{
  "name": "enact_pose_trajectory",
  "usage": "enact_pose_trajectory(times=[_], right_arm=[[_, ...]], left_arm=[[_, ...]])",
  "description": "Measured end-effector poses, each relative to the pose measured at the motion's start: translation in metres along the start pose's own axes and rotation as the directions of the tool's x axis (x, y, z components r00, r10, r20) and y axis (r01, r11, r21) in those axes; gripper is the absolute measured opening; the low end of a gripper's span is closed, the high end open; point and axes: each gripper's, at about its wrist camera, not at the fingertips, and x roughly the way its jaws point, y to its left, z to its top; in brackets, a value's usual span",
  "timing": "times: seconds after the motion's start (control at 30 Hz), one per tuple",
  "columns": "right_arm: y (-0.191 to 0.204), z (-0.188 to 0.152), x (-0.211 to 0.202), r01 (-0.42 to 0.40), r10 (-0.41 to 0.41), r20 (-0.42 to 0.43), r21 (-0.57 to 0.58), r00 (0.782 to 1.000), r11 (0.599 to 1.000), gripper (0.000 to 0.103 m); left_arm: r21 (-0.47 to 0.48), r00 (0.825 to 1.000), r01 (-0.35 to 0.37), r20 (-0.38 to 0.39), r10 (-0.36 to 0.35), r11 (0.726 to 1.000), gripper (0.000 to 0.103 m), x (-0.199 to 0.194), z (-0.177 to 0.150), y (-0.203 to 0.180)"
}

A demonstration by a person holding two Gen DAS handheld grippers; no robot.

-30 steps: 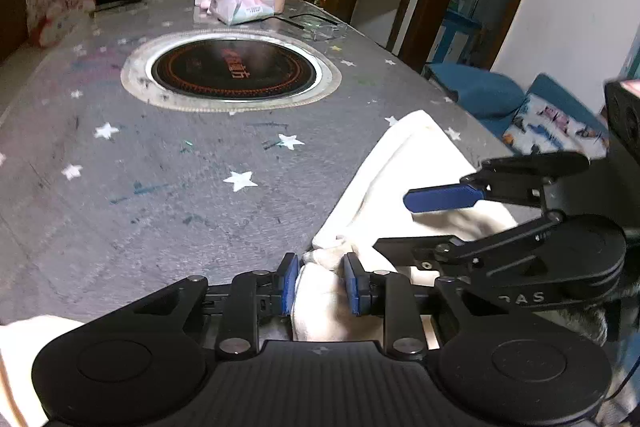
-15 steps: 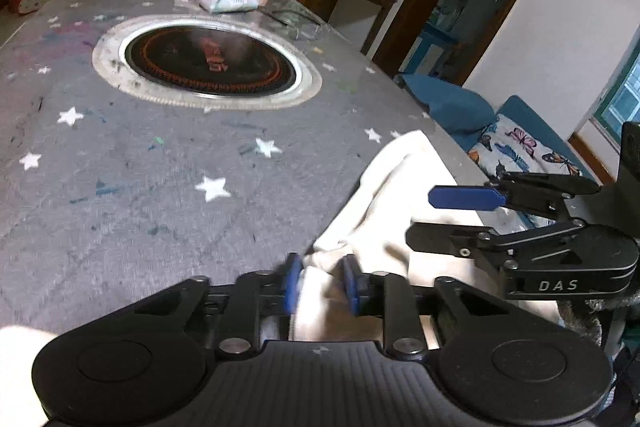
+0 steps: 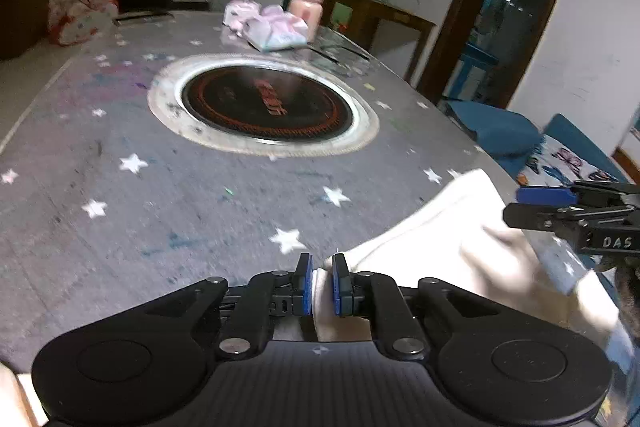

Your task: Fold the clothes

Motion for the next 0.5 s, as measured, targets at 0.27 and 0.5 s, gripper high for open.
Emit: enact_pose_trajectory(times=[0.27,0.5], right_arm=[[-0.034,0.009,0.005,0.064,-0.065,0.005,0.073,0.998,0.995,0.053],[-0.065,0.016,0.021,0.08,-0.077,-0.024,0.143,0.997,0.986,0.053]], left_arm=[[0.072,0.991,-0.109,0.09,0.102,0.991,0.011,-0.003,0.032,0.002],[0.081,1.0,0.008,-0.027,-0.006,0.997,0.027,-0.004,0.035,0.023]])
